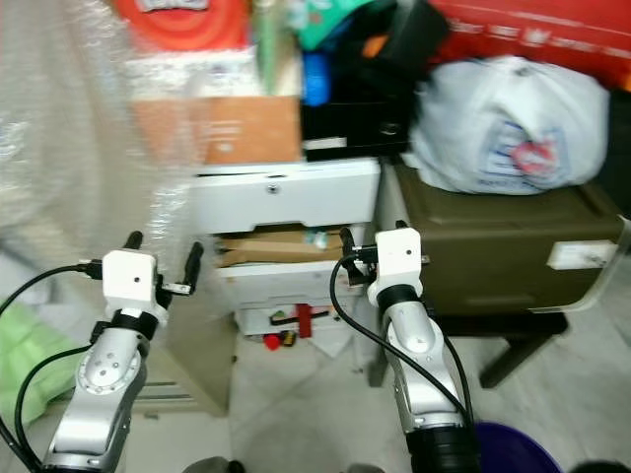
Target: Clean up the room
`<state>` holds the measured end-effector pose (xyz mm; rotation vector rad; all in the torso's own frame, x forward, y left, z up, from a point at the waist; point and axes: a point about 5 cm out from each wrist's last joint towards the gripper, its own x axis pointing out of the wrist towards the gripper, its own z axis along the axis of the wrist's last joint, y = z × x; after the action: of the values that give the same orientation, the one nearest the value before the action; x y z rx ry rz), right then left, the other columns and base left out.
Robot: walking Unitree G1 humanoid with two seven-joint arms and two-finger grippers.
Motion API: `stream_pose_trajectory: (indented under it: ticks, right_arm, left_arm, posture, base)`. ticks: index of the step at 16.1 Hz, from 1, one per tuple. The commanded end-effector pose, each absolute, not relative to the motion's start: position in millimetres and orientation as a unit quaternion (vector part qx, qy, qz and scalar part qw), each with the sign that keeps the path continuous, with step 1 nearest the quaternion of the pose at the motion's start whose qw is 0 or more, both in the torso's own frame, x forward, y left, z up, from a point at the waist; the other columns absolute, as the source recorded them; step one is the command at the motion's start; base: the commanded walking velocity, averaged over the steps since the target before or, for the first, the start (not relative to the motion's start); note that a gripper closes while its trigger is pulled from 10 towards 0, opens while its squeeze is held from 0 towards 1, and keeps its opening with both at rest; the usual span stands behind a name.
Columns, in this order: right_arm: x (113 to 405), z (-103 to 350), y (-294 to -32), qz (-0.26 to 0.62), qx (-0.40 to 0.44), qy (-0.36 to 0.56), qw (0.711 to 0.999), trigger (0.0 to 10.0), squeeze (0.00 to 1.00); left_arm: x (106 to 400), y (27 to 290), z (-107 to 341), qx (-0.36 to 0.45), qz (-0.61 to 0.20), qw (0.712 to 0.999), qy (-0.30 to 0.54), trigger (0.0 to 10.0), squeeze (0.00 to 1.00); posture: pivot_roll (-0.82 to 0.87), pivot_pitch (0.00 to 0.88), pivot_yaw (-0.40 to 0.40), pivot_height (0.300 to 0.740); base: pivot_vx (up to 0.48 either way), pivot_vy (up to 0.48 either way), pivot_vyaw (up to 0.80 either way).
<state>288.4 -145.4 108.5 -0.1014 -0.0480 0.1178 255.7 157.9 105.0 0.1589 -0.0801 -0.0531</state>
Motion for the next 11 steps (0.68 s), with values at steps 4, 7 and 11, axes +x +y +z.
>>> stream_pose_trajectory:
  ticks: [4,7,11]
  right_arm:
    - [288.0,110.0,-148.4,0.055,-0.051,-0.022,0.997,10.0,0.00]
    - [288.2,109.6,-148.2,0.056,-0.050,-0.020,0.997,10.0,0.00]
    - [289.1,109.5,-148.3,0.056,-0.050,-0.020,0.997,10.0,0.00]
  left_arm:
    - [256.1,156.5,109.3,0.078,-0.028,0.996,-0.045,10.0,0.00]
    - [257.4,159.6,108.7,0.071,-0.015,0.996,-0.045,10.0,0.00]
    - [257.6,159.5,108.9,0.071,-0.014,0.996,-0.045,10.0,0.00]
  posture:
    - [-0.09,0.059,0.028,0.740]
    - [-0.09,0.057,0.023,0.740]
    - [-0.09,0.055,0.022,0.740]
  base:
    - [0.000,-0.317,0.00]
    - [0.000,0.000,0.00]
    - [0.000,0.000,0.00]
